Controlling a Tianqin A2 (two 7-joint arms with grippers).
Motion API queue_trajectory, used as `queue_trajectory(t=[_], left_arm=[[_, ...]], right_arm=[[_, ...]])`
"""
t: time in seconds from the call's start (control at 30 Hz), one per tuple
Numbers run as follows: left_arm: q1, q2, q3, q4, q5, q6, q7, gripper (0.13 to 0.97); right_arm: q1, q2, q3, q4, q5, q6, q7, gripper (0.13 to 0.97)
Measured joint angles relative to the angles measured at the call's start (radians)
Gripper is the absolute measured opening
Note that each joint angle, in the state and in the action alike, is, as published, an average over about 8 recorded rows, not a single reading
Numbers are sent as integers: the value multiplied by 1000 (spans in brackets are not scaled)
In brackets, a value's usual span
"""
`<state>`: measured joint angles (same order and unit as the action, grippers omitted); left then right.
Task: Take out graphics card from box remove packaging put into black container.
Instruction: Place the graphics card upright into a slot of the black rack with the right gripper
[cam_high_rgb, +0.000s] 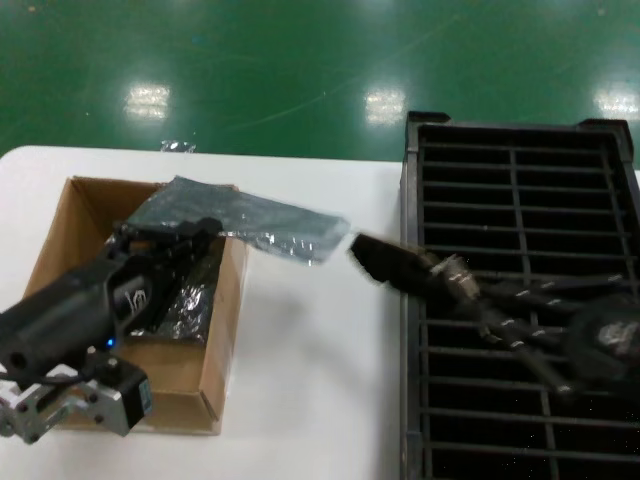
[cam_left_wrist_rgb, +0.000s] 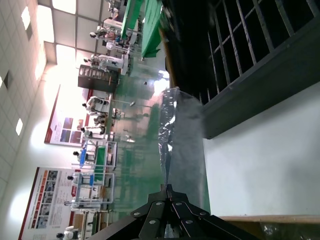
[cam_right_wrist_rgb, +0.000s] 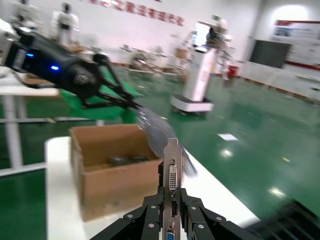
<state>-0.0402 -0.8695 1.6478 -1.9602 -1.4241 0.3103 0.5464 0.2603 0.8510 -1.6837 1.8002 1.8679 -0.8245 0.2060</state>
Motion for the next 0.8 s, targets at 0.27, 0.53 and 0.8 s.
queue_trajectory(t=[0.27, 0.53, 0.8], left_arm=[[0, 0, 0, 0, 0, 0, 0, 138], [0, 0, 0, 0, 0, 0, 0, 138], [0, 0, 0, 0, 0, 0, 0, 138]], right_arm=[[-181, 81, 184, 70, 27, 52, 32, 187], [-193, 85, 196, 73, 28, 56, 34, 187], [-98, 74, 96, 109, -70, 69, 108, 187]])
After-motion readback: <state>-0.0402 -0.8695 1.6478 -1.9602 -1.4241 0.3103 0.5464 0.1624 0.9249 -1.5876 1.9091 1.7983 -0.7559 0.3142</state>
